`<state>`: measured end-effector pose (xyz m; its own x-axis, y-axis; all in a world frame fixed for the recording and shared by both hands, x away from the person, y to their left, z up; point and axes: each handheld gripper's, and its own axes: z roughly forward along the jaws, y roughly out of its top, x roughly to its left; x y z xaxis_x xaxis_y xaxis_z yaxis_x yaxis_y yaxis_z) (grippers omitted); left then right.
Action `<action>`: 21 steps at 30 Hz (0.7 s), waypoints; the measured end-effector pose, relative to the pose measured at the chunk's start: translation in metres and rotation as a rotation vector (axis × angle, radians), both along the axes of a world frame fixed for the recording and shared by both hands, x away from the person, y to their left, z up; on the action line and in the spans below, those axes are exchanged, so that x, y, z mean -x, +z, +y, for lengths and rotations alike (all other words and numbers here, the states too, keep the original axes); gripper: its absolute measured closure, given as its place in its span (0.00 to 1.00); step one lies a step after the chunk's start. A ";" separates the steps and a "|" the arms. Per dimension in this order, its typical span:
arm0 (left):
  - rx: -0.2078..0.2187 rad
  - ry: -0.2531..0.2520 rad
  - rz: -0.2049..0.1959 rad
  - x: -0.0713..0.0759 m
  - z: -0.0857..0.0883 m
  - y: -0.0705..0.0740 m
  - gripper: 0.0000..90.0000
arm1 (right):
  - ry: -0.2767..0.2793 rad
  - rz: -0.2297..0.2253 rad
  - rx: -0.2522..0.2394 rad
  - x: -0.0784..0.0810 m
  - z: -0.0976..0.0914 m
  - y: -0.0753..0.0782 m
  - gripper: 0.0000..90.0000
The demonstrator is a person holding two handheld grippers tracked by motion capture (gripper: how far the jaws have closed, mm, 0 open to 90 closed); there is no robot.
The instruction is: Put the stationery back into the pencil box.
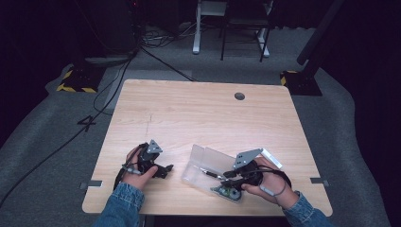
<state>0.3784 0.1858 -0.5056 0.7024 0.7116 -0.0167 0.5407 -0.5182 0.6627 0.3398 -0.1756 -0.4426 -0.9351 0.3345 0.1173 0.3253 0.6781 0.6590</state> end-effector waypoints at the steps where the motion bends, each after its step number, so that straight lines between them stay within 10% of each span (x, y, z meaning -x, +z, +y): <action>1: 0.001 0.001 0.000 0.000 0.000 0.000 0.01 | -0.008 -0.016 -0.011 -0.001 -0.002 0.003 0.66; 10: 0.000 -0.001 0.000 0.000 0.000 0.000 0.01 | -0.114 -0.119 -0.117 -0.006 -0.026 0.033 0.57; 21: 0.001 0.000 0.000 0.000 0.000 0.000 0.01 | -0.296 -0.178 -0.105 -0.021 -0.067 0.050 0.52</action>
<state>0.3784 0.1857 -0.5057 0.7021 0.7119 -0.0174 0.5410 -0.5173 0.6631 0.3609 -0.2431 -0.3928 -0.8084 0.5885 0.0099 0.3715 0.4971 0.7842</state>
